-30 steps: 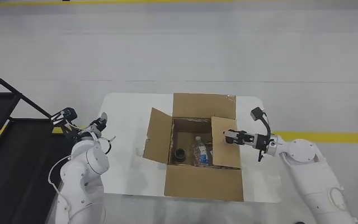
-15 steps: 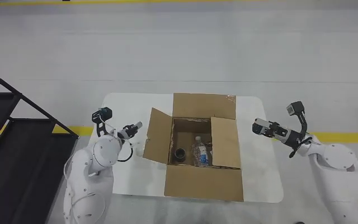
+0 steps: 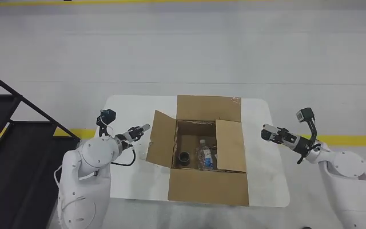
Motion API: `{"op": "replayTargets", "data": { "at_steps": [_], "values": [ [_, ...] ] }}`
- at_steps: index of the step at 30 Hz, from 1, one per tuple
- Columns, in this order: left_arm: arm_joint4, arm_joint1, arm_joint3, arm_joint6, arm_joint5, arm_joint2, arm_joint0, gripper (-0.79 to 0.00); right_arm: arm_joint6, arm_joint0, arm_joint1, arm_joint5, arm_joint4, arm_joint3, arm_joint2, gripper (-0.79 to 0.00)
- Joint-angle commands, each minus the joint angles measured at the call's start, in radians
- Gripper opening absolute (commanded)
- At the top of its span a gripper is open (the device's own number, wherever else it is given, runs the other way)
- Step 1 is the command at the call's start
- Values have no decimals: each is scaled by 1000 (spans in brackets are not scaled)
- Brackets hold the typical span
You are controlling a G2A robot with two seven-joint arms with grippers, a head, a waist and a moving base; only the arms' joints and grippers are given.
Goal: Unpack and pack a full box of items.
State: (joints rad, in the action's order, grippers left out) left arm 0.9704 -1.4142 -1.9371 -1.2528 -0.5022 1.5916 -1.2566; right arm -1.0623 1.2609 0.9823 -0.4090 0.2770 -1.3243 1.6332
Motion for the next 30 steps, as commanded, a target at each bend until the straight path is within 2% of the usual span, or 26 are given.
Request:
{"op": "replayTargets", "data": {
  "at_steps": [1, 2, 3, 5, 6, 12, 17, 25, 30],
  "values": [
    [-4, 0, 1, 28, 17, -3, -7, 0, 26, 3, -2, -2, -20, 11, 8, -228],
    [-15, 0, 5, 48, 26, -7, -16, 0, 45, 5, -3, -3, -37, 16, 14, -400],
    [-31, -1, 11, 61, 27, -14, -21, 0, 70, 8, -5, 3, -57, 22, 22, -437],
    [-53, -2, 22, 89, 23, -29, -24, 0, 119, 14, -6, 15, -71, 32, 34, -686],
    [-56, -3, 31, 104, 21, -40, -24, 0, 148, 16, -7, 21, -86, 41, 41, -785],
    [-66, -6, 95, 182, -1, -97, -12, 0, 269, 30, -6, 61, -139, 67, 43, -785],
    [-96, -5, 114, 182, 8, -120, -3, 0, 350, 34, -2, 99, -234, 89, 4, -785],
    [-212, 1, 108, 97, 15, -122, 8, 0, 336, 43, 3, 91, -259, 98, -38, -785],
    [-260, 3, 96, 64, 17, -153, 22, 0, 336, 43, 3, 91, -259, 98, -38, -785]
  ]
}}
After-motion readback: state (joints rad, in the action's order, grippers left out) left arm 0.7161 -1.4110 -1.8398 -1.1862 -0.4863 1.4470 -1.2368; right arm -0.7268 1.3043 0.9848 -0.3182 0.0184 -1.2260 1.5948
